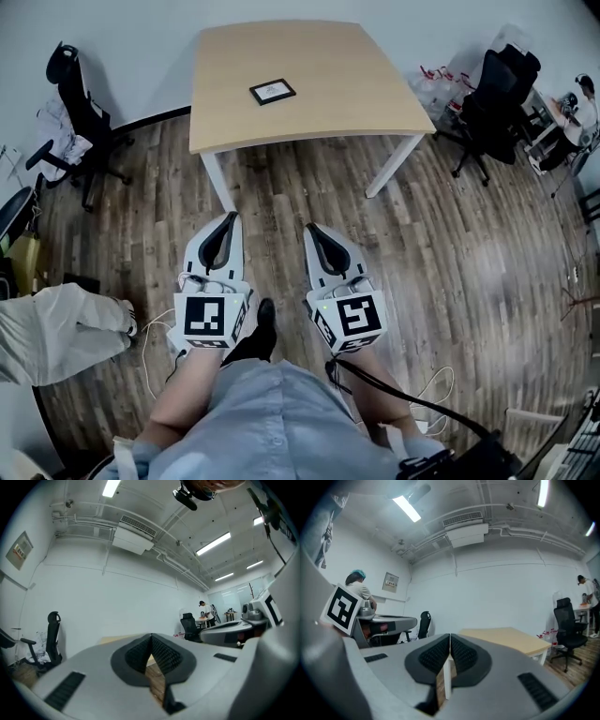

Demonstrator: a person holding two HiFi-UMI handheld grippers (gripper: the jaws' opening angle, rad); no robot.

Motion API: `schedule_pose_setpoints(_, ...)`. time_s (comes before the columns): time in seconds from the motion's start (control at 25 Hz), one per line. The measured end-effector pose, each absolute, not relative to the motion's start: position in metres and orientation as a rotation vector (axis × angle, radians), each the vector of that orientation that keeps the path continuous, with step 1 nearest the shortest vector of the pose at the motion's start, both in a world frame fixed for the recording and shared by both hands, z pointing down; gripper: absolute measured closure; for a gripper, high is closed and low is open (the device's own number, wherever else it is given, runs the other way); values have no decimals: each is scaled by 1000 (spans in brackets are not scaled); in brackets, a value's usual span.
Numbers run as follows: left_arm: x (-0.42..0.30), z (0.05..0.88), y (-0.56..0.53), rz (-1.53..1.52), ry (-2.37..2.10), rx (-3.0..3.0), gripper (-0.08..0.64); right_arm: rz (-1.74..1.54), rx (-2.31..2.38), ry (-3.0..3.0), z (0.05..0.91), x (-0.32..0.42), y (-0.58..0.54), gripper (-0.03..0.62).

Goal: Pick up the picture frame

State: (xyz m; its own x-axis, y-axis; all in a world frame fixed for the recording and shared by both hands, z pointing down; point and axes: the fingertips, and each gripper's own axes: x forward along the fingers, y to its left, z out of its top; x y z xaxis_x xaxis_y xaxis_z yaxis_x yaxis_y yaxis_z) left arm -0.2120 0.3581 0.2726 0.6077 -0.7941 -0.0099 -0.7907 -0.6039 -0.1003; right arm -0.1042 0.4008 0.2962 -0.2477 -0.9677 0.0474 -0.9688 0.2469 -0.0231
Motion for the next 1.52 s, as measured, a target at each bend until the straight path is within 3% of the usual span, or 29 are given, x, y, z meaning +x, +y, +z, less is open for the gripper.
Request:
schedule_pose_setpoints(0.4, -196, 255, 234, -18, 1289, -2733, 560, 11, 1955, -2454, 269, -92, 277, 591)
schedule_pose_setpoints(0.8, -167, 275, 179, -79, 1281, -2764, 560, 65, 1954, -2447, 282, -62, 219, 591)
schedule_pose_setpoints(1.52, -68, 301, 15, -220, 1485, -2672, 560, 214, 1671, -2613, 314, 42, 30, 591)
